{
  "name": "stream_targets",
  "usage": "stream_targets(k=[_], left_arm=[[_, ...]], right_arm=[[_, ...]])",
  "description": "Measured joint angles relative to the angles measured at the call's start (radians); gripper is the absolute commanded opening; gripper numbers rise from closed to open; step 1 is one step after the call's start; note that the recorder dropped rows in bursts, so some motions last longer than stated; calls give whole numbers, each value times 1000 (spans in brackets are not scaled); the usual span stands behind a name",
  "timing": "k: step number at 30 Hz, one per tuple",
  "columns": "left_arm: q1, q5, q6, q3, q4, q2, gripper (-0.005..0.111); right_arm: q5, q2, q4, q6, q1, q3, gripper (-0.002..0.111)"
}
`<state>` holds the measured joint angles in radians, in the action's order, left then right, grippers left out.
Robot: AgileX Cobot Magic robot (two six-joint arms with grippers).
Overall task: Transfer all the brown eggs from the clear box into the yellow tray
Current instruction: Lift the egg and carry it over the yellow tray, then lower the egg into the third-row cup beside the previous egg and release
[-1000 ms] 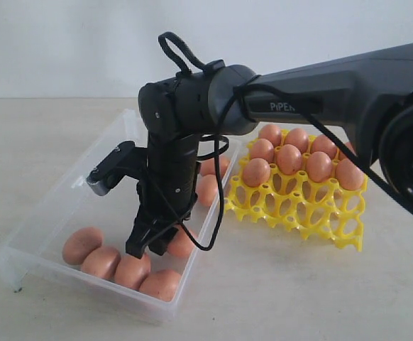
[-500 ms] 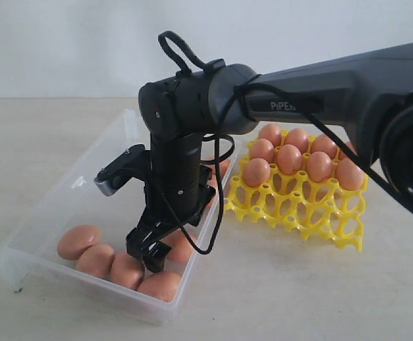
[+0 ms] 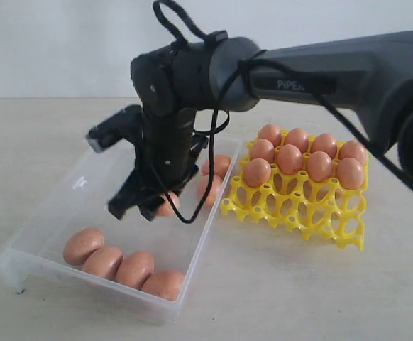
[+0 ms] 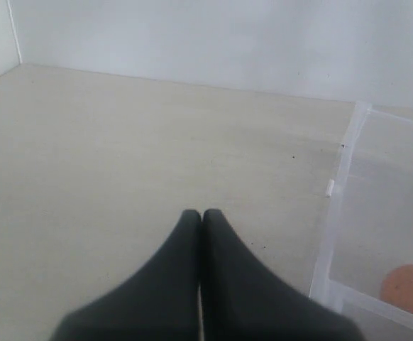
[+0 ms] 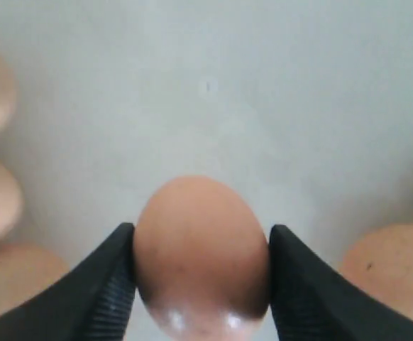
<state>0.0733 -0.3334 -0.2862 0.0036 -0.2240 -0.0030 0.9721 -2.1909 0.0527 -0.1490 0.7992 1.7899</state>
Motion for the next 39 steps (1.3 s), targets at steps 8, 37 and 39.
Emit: stream_targets(k=[8,37,39], left_arm=[[0,0,0,0,0,0,-4],[0,0,0,0,0,0,-4],[0,0,0,0,0,0,-4]], right_arm=[[-896,309,380,-5,98,-347,0],[-2154,431,-1542,1563,-781,-854,0],[-2126,417,-1606,1564,-781,-854,0]])
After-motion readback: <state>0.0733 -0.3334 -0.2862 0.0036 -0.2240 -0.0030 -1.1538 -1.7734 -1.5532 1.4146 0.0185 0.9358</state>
